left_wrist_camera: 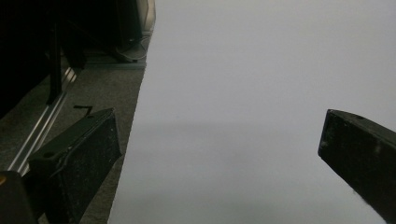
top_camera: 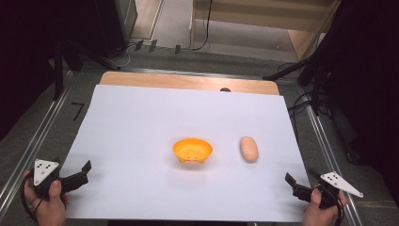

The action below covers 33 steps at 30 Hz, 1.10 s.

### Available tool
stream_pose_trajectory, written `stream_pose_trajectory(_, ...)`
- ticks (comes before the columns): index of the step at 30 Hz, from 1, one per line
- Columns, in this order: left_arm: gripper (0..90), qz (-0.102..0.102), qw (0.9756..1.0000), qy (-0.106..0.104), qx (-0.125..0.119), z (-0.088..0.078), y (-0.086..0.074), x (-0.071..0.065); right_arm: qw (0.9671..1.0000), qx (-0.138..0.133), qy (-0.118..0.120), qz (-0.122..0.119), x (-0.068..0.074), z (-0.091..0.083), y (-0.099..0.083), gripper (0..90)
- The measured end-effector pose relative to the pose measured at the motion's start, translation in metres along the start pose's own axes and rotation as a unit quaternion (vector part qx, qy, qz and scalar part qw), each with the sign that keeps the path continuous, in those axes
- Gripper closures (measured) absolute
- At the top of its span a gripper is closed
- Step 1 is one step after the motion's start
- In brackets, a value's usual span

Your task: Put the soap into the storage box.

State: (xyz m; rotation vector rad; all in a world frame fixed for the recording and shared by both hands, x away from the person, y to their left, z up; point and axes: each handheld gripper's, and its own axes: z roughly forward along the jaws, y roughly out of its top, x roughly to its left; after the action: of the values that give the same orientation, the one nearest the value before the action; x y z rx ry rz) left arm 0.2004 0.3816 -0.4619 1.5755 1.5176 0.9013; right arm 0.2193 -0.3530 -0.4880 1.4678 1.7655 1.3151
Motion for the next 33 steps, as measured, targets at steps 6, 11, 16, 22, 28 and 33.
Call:
stream_pose_trajectory(6, 0.0, 0.004, 1.0, 0.0, -0.001, 0.0, 0.0, -0.001, 0.9996, 0.024, 0.018, -0.001, 0.0, 0.002, 0.005, 0.0)
stream_pose_trajectory(11, 0.0, 0.001, 1.0, 0.0, 0.0, 0.0, 0.0, 0.0, 0.9978, 0.06, 0.023, -0.018, 0.009, 0.009, 0.011, 0.0)
stream_pose_trajectory(16, 0.0, 0.002, 1.0, 0.001, 0.0, 0.0, 0.0, -0.001, 0.9948, 0.083, 0.054, -0.024, 0.02, 0.013, 0.02, 0.0)
stream_pose_trajectory(22, 0.0, 0.0, 1.0, -0.001, 0.0, 0.0, 0.0, 0.0, 0.9918, 0.114, 0.052, -0.027, 0.029, 0.02, 0.027, 0.0)
stream_pose_trajectory(28, 0.0, -0.003, 1.0, -0.003, -0.001, 0.0, 0.0, 0.001, 0.9894, 0.136, 0.039, -0.031, 0.035, 0.028, 0.03, 0.0)
stream_pose_trajectory(33, 0.0, -0.003, 1.0, -0.003, -0.001, 0.0, 0.0, 0.001, 0.9873, 0.152, 0.032, -0.033, 0.039, 0.034, 0.033, 0.0)
